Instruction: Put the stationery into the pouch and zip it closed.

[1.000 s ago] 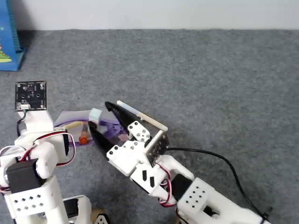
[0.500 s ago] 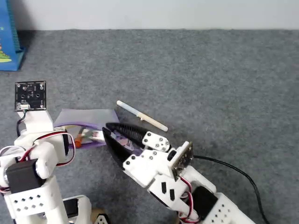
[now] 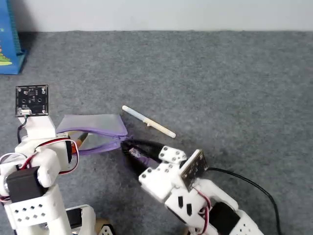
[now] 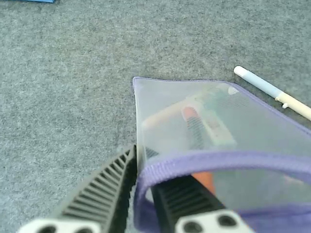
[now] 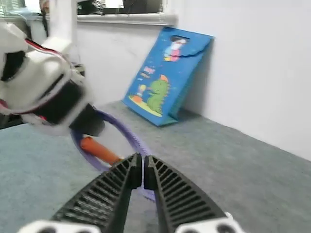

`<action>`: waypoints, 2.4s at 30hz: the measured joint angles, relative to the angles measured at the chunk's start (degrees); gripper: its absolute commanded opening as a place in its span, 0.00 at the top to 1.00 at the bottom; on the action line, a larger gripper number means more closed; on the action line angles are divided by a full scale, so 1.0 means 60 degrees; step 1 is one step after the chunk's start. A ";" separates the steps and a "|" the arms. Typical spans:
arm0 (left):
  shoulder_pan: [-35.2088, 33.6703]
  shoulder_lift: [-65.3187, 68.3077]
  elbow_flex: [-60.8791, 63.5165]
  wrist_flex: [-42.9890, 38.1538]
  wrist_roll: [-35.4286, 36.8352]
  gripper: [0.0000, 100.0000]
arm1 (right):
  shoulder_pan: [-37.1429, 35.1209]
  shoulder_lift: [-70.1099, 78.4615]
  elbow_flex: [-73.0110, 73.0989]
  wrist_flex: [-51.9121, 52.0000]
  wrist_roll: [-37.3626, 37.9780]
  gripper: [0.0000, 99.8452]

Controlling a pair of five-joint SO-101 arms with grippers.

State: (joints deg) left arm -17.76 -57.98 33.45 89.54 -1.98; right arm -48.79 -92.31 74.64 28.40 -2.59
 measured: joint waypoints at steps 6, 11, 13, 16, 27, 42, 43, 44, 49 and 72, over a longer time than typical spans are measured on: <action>0.0000 0.0000 0.0000 0.0000 0.0000 0.99 | 0.2462 0.1729 -0.0161 0.0571 -0.0278 0.99; 0.0000 0.0000 0.0000 0.0000 0.0000 0.99 | 0.3370 0.4513 -0.1421 0.1084 -0.0308 0.97; 0.0000 0.0000 0.0000 0.0000 0.0000 0.99 | 0.3473 0.5861 -0.1993 0.1084 -0.0117 0.90; -0.0029 0.0000 0.0117 0.0000 0.0000 0.99 | 0.3487 0.8015 -0.2842 0.1084 -0.0059 0.78; -0.0044 0.0000 0.0147 0.0000 0.0000 0.99 | 0.3722 1.4403 -0.5817 0.1084 0.0000 0.77; -0.0044 0.0000 0.0147 0.0000 0.0000 0.99 | 0.4322 1.7421 -0.8088 0.1451 0.0762 0.99; -0.0044 0.0000 0.0147 0.0000 0.0000 0.99 | 0.4322 1.7465 -0.8190 0.1597 0.0791 0.97; -0.0044 0.0000 0.0147 0.0000 0.0000 0.99 | 0.4322 1.7451 -0.8220 0.1744 0.0806 0.95; -0.0044 0.0000 0.0147 0.0000 0.0000 0.99 | 0.4601 1.7084 -0.8220 0.2901 0.0821 0.99; -0.0044 0.0000 0.0147 0.0000 0.0000 0.99 | 0.5582 1.5839 -0.7985 0.5084 0.2344 0.79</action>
State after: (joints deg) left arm -18.02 -57.98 34.33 89.54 -1.98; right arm -15.30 2.73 26.73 58.90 11.47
